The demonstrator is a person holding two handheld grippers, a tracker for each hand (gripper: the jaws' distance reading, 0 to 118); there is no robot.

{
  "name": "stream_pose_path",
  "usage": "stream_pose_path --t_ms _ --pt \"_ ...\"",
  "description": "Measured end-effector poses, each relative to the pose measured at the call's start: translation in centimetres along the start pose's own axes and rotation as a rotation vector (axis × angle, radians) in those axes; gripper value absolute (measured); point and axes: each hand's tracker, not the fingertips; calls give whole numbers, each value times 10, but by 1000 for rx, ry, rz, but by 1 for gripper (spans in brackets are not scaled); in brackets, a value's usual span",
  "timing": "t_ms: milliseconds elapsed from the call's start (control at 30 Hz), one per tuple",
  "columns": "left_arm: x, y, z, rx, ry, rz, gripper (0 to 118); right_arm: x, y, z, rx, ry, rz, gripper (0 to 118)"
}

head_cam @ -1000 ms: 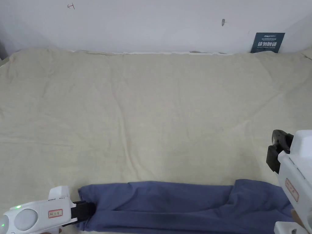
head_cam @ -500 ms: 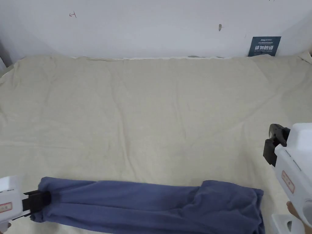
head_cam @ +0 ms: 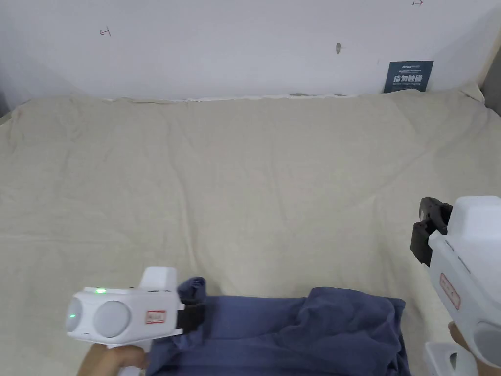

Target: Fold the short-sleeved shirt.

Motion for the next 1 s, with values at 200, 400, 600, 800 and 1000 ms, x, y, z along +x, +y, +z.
stream_pose_path --t_ms 200,400,600,800,1000 --pt "47 -3 -51 -81 -72 18 9 17 -4 5 -9 -29 -7 1" --pt "61 -8 -64 -112 -28 11 96 29 -8 7 -22 -57 -17 1" --pt "51 -1 -28 47 -35 81 114 32 -9 7 -31 -61 -29 1" --pt "33 -5 12 319 143 61 71 29 -6 6 -23 -47 -29 2" --pt "19 -17 -8 257 196 3 0 26 -6 3 -23 -36 -30 2"
